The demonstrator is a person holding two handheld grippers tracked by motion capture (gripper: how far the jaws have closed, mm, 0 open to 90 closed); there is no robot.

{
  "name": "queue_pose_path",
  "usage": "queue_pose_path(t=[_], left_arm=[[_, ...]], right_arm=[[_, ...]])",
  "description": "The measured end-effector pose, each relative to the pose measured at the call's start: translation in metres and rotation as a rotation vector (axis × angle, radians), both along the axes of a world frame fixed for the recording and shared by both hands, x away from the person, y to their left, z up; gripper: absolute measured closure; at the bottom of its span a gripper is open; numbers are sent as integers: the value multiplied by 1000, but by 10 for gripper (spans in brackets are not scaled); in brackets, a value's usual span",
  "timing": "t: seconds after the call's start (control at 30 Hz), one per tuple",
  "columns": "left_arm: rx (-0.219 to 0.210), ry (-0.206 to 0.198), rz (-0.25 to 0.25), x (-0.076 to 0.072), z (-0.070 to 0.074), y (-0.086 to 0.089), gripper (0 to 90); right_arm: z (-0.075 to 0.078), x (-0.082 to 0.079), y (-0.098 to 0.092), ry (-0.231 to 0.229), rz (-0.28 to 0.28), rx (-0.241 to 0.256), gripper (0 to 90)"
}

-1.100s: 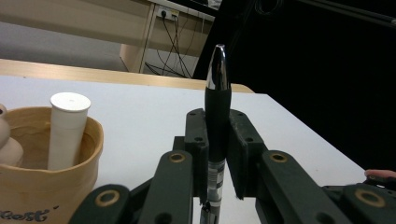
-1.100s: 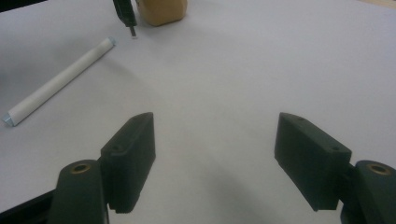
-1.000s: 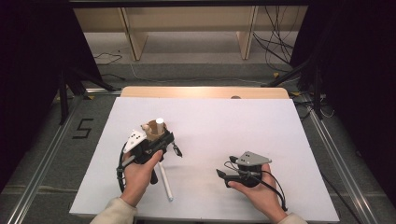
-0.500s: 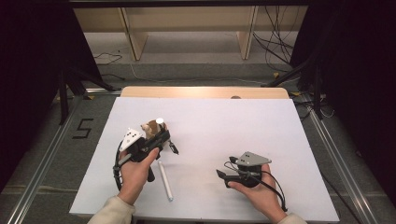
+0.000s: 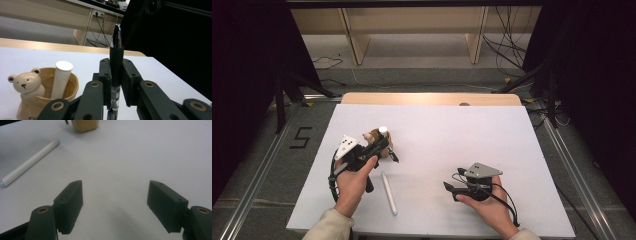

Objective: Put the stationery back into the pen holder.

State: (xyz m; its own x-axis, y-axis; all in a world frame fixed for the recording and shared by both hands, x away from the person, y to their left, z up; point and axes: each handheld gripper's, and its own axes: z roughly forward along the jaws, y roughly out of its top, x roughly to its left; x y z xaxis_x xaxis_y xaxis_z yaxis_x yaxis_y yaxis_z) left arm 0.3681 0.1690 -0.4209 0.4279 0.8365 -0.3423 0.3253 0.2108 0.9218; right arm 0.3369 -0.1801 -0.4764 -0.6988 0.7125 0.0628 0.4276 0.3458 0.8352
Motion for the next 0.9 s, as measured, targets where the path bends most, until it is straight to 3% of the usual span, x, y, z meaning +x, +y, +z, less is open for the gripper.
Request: queue_pose_path(t=[0.9], left_arm=[[19,-39,73,8,8,18,794]], right_arm=[[-2,1,0,3,-1,-1,295]])
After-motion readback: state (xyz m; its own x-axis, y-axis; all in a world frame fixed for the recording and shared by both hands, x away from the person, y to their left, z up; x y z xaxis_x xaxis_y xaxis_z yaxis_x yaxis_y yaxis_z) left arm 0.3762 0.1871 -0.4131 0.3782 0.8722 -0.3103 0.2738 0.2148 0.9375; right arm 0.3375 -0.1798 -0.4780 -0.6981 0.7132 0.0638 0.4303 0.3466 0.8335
